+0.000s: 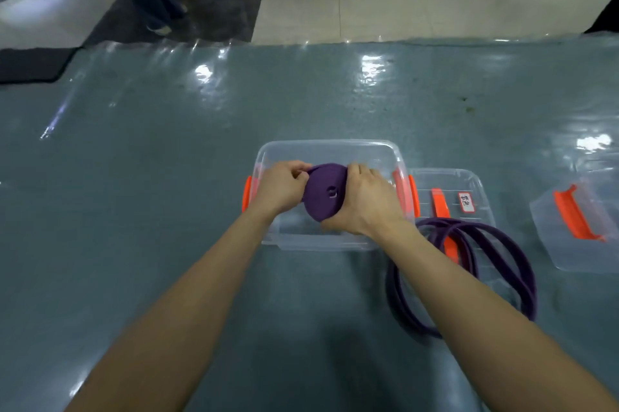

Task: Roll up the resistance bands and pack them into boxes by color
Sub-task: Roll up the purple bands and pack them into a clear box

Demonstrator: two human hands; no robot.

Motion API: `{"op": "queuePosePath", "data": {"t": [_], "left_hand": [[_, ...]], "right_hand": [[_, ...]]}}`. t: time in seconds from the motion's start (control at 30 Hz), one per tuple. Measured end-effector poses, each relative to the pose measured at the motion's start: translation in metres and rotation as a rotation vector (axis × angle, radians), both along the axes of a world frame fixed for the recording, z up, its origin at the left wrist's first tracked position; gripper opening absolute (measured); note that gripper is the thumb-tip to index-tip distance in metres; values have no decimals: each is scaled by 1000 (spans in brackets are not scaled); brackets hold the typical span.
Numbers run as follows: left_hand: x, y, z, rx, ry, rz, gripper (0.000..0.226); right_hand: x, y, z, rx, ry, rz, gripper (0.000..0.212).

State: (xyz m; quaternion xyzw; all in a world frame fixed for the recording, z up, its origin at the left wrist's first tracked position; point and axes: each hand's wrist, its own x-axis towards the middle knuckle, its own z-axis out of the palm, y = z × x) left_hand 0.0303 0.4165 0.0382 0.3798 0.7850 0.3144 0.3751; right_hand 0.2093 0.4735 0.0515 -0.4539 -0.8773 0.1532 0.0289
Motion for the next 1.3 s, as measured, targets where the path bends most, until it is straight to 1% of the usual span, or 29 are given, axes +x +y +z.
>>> {"op": "queuePosePath", "data": {"t": [0.13, 0.2, 0.27, 0.37, 0.5, 0.57, 0.77, 0.9, 1.03, 1.1, 1.17, 1.23, 1.3], "left_hand": [[0, 20, -28, -166, 77, -56, 32], [1, 27, -38, -231, 60, -66, 29], [3, 32, -45, -283, 38, -77, 22], [2, 40, -49, -337, 42, -117, 12], [-4, 49, -51, -447, 39, -188, 27], [-6, 48, -52, -472, 50, -214, 29], [-4, 43, -55, -476, 126, -282, 30], [3, 45, -53, -527, 219, -354, 35], [9, 42, -40, -538, 261, -396, 30], [10, 33, -31, -505, 266, -384, 40], [14, 15, -16, -443, 345, -385, 49], [23, -8, -3, -337, 463, -375, 46], [39, -32, 11, -230, 537, -338, 38]], "right_hand": [[-23, 20, -16, -52, -198, 25, 97], [-31, 28, -25, -82, -299, 34, 100], [-37, 32, -33, -99, -384, 58, 100], [-43, 34, -43, -126, -444, 83, 98], [-46, 34, -52, -159, -479, 86, 99], [-45, 34, -54, -176, -505, 95, 99], [-46, 35, -53, -211, -543, 112, 85], [-47, 35, -52, -236, -539, 99, 84], [-44, 35, -53, -259, -512, 99, 82], [-44, 34, -52, -259, -522, 104, 84], [-47, 33, -50, -237, -553, 121, 87], [-49, 34, -48, -224, -597, 137, 93], [-50, 36, -43, -275, -627, 151, 95]]}}
